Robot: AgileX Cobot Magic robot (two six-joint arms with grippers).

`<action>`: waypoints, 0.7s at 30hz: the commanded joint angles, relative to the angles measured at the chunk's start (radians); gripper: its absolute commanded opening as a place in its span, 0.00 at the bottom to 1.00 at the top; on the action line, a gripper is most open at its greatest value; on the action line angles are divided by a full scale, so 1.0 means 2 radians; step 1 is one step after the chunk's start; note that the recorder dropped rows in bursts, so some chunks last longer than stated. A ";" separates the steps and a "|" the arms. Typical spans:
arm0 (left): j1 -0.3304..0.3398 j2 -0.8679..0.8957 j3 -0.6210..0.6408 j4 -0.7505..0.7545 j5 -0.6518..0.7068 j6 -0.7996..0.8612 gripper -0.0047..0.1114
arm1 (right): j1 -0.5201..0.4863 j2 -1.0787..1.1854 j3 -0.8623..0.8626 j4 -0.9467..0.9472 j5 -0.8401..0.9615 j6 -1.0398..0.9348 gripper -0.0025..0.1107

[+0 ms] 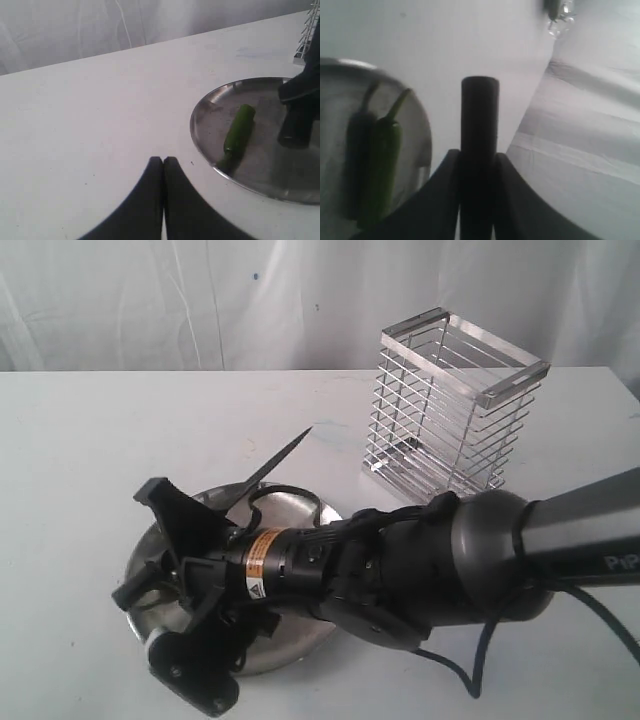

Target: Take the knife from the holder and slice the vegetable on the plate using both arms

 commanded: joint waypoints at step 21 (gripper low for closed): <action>-0.003 -0.001 0.002 -0.001 0.000 -0.003 0.04 | -0.005 0.045 0.003 0.050 -0.105 0.296 0.42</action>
